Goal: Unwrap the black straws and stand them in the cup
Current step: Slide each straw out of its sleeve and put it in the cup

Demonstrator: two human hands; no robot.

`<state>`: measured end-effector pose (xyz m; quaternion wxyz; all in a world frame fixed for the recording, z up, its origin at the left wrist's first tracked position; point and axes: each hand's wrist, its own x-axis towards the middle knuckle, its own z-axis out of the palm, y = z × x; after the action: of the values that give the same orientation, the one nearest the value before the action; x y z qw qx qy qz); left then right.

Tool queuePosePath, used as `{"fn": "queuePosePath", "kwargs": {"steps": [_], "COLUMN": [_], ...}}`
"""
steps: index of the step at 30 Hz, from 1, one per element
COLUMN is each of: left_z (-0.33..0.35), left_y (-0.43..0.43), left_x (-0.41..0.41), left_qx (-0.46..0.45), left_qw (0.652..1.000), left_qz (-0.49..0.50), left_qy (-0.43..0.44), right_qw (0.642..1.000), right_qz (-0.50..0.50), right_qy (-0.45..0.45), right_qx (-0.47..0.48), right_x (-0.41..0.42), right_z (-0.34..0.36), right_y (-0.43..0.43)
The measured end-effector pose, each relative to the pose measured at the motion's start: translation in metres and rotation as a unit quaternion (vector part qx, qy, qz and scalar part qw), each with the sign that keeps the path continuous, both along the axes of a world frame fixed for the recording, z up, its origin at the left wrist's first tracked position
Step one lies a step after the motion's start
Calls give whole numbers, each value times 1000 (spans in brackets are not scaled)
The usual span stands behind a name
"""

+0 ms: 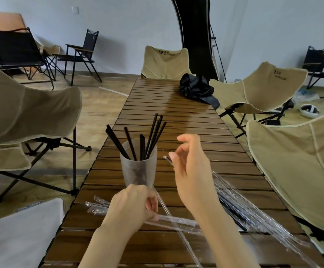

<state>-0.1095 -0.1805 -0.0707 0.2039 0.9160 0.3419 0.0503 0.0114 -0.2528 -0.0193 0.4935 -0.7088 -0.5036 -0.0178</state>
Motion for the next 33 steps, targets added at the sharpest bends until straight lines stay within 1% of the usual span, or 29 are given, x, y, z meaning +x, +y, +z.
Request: {"fn": "queuePosePath", "kwargs": {"steps": [2, 3, 4, 6, 7, 8, 10, 15, 19, 22, 24, 26, 29, 31, 33], "left_z": [0, -1, -2, -5, -6, -7, -9, -12, -9, -2, 3, 4, 4, 5, 7], "left_y": [1, 1, 1, 0, -1, -2, -3, -4, -5, -5, -8, -12, -16, -13, -8], "left_x": [-1, -2, -2, -2, -2, -3, -2, 0, 1, 3, 8, 14, 21, 22, 18], "left_qx": [-2, -1, 2, 7, 8, 6, -4, -3, -14, -5, 12, 34, 62, 70, 60], "left_qw": [1000, 1000, 1000, 1000, 1000, 1000, 1000, 1000, 999, 995, 990, 986, 983, 983, 984], "left_qz": [3, 6, 9, 10, 9, 8, 5, -2, -22, -61, -88, -111, -137, -151, -146], "left_qy": [0, -2, -6, -17, -18, -17, -11, -11, -39, -77, -106, -122, -106, -81, -76], "right_qw": [993, 982, 964, 914, 893, 880, 874, 874, 877, 894, 899, 896, 898, 903, 905], "right_qz": [-33, -49, -62, -82, -92, -103, -124, -151, -132, -122, -67, 18, 128, 164, 172], "right_qy": [-32, -35, -30, -14, -11, -16, -29, -41, -41, -21, -22, -11, 67, 97, 105], "right_qx": [-106, -177, -256, -397, -440, -463, -468, -459, -460, -431, -432, -443, -415, -385, -375], "right_x": [18, 27, 36, 51, 56, 61, 68, 73, 75, 86, 94, 95, 82, 74, 72], "right_z": [-11, -20, -29, -49, -57, -65, -74, -81, -76, -59, -43, -28, -18, -17, -18], "right_y": [-3, -6, -10, -19, -24, -27, -30, -29, -29, -37, -45, -51, -48, -43, -40]}}
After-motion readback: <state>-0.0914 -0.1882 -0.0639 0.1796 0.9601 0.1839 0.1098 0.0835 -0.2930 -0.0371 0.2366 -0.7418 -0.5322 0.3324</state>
